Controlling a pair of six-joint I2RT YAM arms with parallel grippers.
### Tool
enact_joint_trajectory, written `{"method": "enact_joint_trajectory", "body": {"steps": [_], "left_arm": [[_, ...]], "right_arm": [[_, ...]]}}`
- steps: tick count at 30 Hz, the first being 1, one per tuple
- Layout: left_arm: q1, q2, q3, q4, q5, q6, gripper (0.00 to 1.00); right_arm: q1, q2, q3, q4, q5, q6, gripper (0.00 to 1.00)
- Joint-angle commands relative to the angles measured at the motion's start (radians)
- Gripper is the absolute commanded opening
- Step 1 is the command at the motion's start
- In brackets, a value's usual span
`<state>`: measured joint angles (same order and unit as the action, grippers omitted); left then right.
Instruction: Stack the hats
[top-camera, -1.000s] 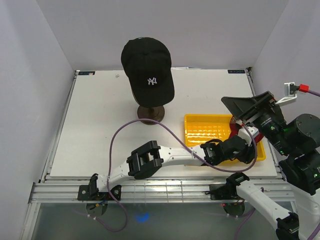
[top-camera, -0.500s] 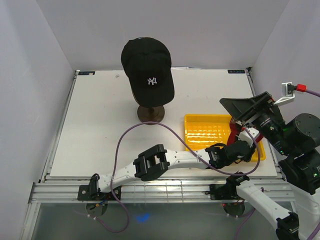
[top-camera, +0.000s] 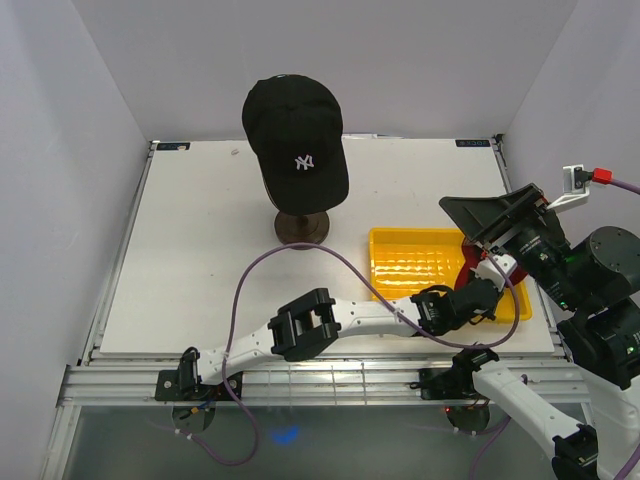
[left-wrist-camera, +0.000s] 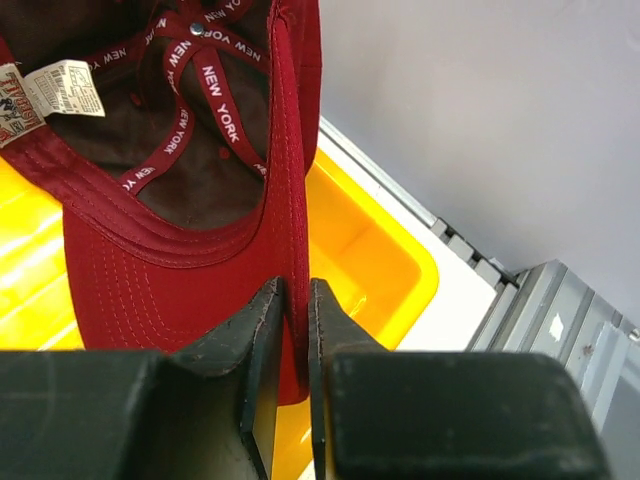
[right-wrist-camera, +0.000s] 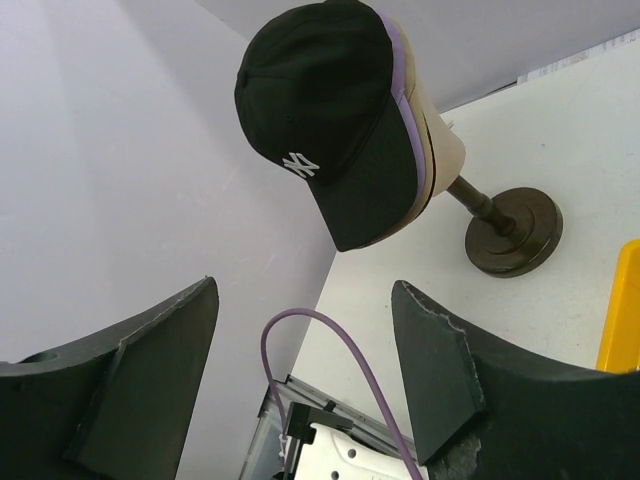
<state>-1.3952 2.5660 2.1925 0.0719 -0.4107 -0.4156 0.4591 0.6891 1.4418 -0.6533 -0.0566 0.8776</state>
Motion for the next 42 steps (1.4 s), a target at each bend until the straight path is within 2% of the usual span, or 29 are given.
{"method": "enact_joint_trajectory", "body": {"steps": [1, 3, 4, 5, 8, 11, 17, 26, 31, 32, 35, 38, 42], "left_arm": [[0.013, -0.059, 0.018, 0.015, 0.041, -0.025, 0.11], [0.019, -0.079, 0.0, 0.022, 0.073, -0.051, 0.06], [0.022, -0.104, -0.005, 0.022, 0.078, -0.061, 0.01], [0.028, -0.118, -0.013, 0.02, 0.082, -0.084, 0.0], [0.042, -0.197, -0.054, 0.034, 0.102, -0.15, 0.0], [0.056, -0.307, -0.158, 0.084, 0.119, -0.201, 0.0], [0.081, -0.453, -0.29, 0.083, 0.093, -0.333, 0.0], [0.179, -0.708, -0.563, 0.206, 0.151, -0.56, 0.0], [0.251, -0.774, -0.585, 0.223, 0.207, -0.626, 0.0], [0.284, -0.785, -0.582, 0.229, 0.225, -0.635, 0.0], [0.35, -0.794, -0.53, 0.23, 0.286, -0.67, 0.0], [0.401, -0.779, -0.449, 0.23, 0.345, -0.689, 0.0], [0.443, -0.757, -0.335, 0.229, 0.398, -0.697, 0.0]], "right_arm": [[-0.004, 0.006, 0.012, 0.017, -0.003, -0.02, 0.75], [-0.004, 0.009, 0.015, 0.021, -0.002, -0.02, 0.75], [-0.004, 0.009, 0.017, 0.023, -0.002, -0.02, 0.75], [-0.004, 0.01, 0.022, 0.026, -0.003, -0.02, 0.75], [-0.003, 0.02, 0.032, 0.038, -0.006, -0.017, 0.75], [-0.004, 0.03, 0.052, 0.052, -0.009, -0.017, 0.75], [-0.004, 0.043, 0.057, 0.093, -0.029, 0.001, 0.75], [-0.004, 0.122, 0.228, 0.11, 0.0, -0.02, 0.76], [-0.004, 0.185, 0.324, 0.146, -0.015, 0.007, 0.76], [-0.004, 0.219, 0.383, 0.146, -0.015, 0.009, 0.76], [-0.004, 0.263, 0.446, 0.165, -0.041, 0.038, 0.76], [-0.004, 0.277, 0.43, 0.224, -0.071, 0.089, 0.76], [-0.004, 0.264, 0.324, 0.306, -0.11, 0.162, 0.76]]}}
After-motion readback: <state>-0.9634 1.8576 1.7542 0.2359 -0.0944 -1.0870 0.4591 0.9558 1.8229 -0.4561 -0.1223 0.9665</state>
